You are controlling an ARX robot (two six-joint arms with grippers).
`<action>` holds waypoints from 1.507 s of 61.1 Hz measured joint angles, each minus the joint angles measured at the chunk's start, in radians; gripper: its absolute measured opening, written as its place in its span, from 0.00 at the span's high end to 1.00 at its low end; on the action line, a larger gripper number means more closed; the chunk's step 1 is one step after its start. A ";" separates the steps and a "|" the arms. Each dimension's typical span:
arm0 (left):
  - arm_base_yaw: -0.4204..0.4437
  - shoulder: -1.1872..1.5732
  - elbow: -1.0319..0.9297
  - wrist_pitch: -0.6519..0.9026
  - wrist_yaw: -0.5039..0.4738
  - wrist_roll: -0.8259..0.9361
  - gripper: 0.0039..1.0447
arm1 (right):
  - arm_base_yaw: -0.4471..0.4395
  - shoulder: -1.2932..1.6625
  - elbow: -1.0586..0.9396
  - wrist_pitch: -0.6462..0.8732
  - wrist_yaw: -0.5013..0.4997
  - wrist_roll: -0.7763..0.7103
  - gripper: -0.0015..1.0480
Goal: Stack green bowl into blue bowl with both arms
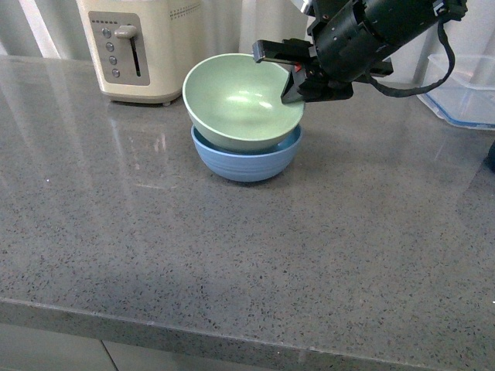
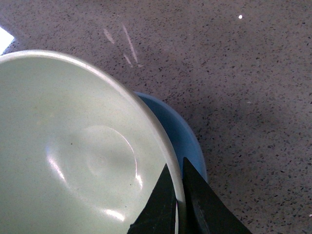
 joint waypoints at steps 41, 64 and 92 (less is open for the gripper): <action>0.000 0.000 0.000 0.000 0.000 0.000 0.06 | -0.056 -0.110 -0.133 0.021 -0.032 0.045 0.32; 0.000 0.000 0.000 0.000 0.000 0.000 0.06 | -0.217 -0.645 -0.645 0.082 0.120 0.020 0.10; 0.000 0.000 0.000 0.000 -0.002 0.000 0.06 | -0.311 -1.054 -1.332 0.977 0.256 -0.049 0.54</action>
